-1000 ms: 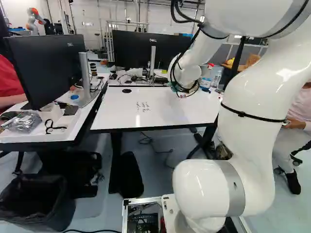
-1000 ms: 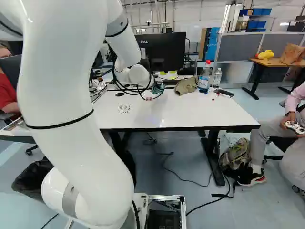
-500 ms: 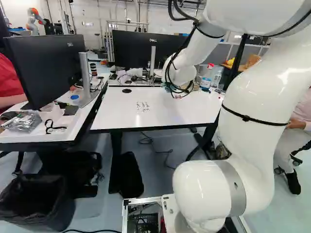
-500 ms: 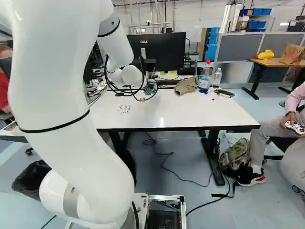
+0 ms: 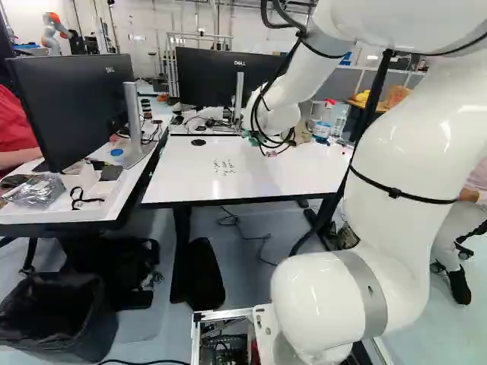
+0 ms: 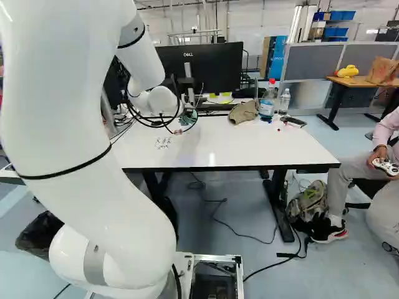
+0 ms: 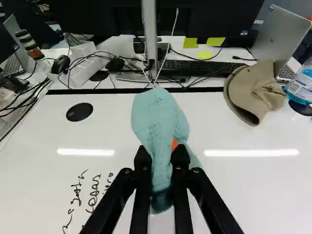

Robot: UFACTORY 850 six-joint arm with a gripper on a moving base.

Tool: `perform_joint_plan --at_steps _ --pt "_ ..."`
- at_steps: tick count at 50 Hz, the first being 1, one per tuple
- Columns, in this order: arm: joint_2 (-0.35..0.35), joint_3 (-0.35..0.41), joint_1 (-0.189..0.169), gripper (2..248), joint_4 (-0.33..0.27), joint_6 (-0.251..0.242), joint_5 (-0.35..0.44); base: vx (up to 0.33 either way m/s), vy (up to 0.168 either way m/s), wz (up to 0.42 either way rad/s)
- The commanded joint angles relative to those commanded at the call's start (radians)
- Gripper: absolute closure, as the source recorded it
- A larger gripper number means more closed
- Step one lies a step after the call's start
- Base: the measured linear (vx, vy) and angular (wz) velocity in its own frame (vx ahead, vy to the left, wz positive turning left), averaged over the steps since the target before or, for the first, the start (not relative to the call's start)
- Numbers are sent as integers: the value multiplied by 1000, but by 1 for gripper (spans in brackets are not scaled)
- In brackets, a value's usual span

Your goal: Clean the table with the green towel

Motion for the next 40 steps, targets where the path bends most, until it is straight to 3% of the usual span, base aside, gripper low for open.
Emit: perform_joint_plan --at_steps 40 --pt "94 98 121 202 0 0 0 0 0 0"
